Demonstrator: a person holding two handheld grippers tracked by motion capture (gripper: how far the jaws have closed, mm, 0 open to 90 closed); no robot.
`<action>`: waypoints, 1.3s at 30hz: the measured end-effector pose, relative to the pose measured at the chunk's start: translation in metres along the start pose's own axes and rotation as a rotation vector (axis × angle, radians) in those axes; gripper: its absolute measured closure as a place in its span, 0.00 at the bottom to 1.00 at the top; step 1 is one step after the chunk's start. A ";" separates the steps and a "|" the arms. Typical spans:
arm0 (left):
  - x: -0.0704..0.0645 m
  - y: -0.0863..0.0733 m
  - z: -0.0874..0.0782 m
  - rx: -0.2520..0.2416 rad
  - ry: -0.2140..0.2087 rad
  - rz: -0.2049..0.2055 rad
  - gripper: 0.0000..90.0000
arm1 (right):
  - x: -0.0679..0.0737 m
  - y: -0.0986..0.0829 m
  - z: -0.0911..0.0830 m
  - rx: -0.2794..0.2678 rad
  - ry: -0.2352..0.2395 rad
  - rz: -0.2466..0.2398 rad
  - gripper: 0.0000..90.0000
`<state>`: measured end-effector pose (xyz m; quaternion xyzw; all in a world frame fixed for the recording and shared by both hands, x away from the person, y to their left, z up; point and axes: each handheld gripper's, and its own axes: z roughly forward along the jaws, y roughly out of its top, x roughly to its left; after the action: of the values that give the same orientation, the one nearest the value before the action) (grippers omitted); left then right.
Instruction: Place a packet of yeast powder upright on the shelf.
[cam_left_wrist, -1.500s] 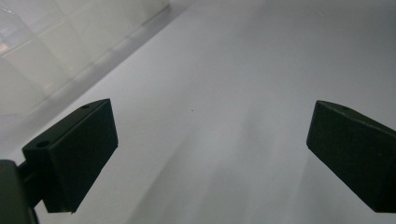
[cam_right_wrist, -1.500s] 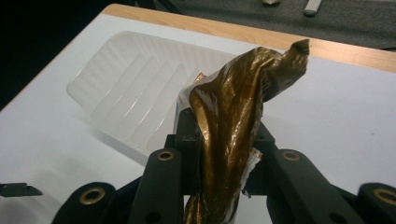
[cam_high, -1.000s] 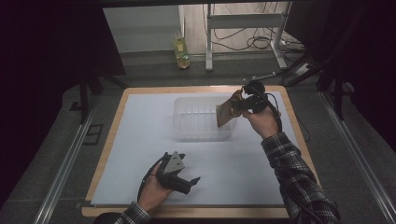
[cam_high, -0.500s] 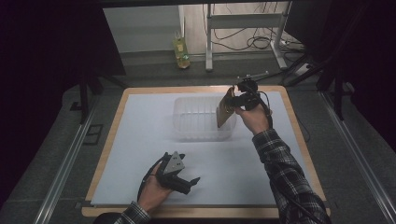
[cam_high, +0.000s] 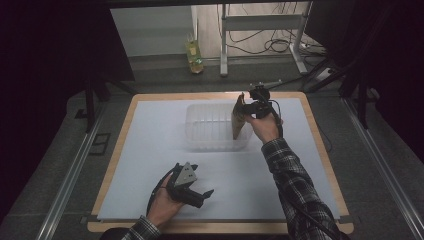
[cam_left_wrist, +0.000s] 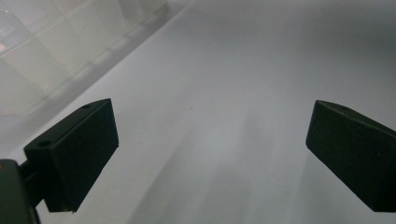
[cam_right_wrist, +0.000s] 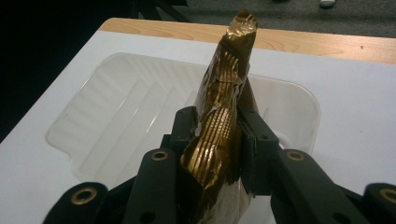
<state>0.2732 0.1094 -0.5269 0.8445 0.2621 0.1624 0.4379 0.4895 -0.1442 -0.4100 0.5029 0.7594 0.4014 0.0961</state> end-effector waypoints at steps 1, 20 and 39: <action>0.000 0.000 0.000 0.001 0.000 0.001 0.02 | 0.000 0.000 0.000 -0.002 0.001 0.000 0.77; -0.002 0.000 0.001 0.005 0.002 0.008 0.03 | 0.007 -0.008 0.008 -0.001 -0.028 -0.118 0.51; -0.001 0.000 0.001 0.008 0.017 0.015 0.03 | 0.006 -0.016 0.001 -0.014 0.025 -0.209 0.32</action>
<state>0.2723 0.1084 -0.5275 0.8467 0.2600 0.1718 0.4313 0.4764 -0.1417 -0.4201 0.4153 0.8061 0.4007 0.1313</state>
